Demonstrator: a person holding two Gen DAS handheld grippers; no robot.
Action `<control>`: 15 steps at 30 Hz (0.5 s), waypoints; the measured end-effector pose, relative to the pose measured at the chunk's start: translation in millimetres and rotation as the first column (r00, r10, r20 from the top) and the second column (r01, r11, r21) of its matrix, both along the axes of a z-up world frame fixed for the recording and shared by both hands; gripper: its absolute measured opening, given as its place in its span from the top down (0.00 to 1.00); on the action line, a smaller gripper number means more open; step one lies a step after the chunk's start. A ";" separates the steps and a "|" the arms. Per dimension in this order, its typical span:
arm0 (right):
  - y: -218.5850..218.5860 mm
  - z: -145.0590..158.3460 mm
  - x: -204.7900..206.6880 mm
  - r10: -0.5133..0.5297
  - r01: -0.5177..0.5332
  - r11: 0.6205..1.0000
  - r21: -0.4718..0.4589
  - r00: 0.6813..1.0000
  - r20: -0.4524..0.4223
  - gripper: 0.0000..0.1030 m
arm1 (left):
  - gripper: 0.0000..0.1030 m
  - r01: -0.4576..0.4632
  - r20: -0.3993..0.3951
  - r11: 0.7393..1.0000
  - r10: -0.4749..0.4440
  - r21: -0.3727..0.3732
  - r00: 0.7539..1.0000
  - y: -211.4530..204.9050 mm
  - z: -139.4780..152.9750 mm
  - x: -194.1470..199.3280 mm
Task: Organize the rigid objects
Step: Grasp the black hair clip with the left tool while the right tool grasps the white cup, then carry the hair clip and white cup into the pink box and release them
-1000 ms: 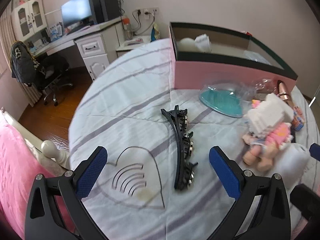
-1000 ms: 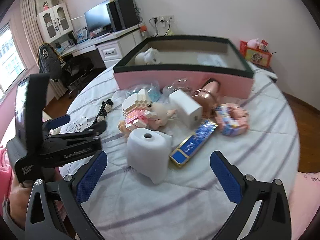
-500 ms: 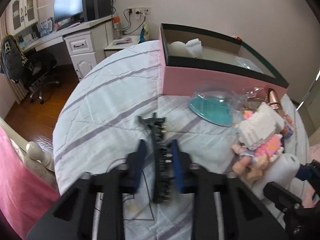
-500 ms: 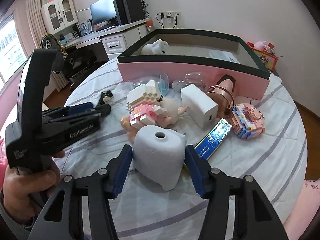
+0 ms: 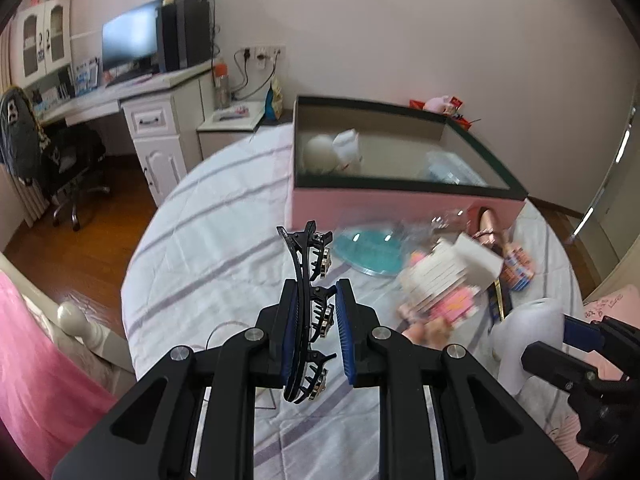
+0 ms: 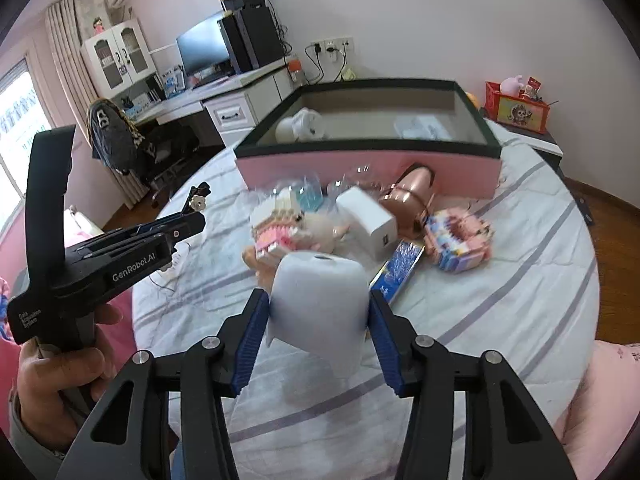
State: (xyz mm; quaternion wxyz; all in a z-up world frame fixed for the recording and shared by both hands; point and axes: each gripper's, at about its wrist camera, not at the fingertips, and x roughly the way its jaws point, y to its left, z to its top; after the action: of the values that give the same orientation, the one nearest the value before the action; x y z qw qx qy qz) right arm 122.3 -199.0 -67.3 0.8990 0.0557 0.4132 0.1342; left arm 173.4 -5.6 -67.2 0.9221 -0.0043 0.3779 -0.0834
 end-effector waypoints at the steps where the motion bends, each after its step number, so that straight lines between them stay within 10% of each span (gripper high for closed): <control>1: -1.6 3.7 0.4 -0.003 0.003 1.000 -0.006 1.000 0.011 0.56 | 0.82 0.003 0.010 1.000 -0.003 0.007 1.000 -2.2 3.6 -0.8; 15: 21.1 -9.3 6.3 0.102 -0.102 0.995 0.004 0.994 -0.034 0.54 | 0.82 0.001 -0.013 1.000 -0.001 0.011 1.000 -6.3 -4.3 5.7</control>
State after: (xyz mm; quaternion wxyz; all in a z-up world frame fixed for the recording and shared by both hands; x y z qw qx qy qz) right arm 128.7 -177.9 -76.7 0.8838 0.0378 0.4304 0.1794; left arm 179.1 -11.9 -71.5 0.9197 0.0006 0.3841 -0.0816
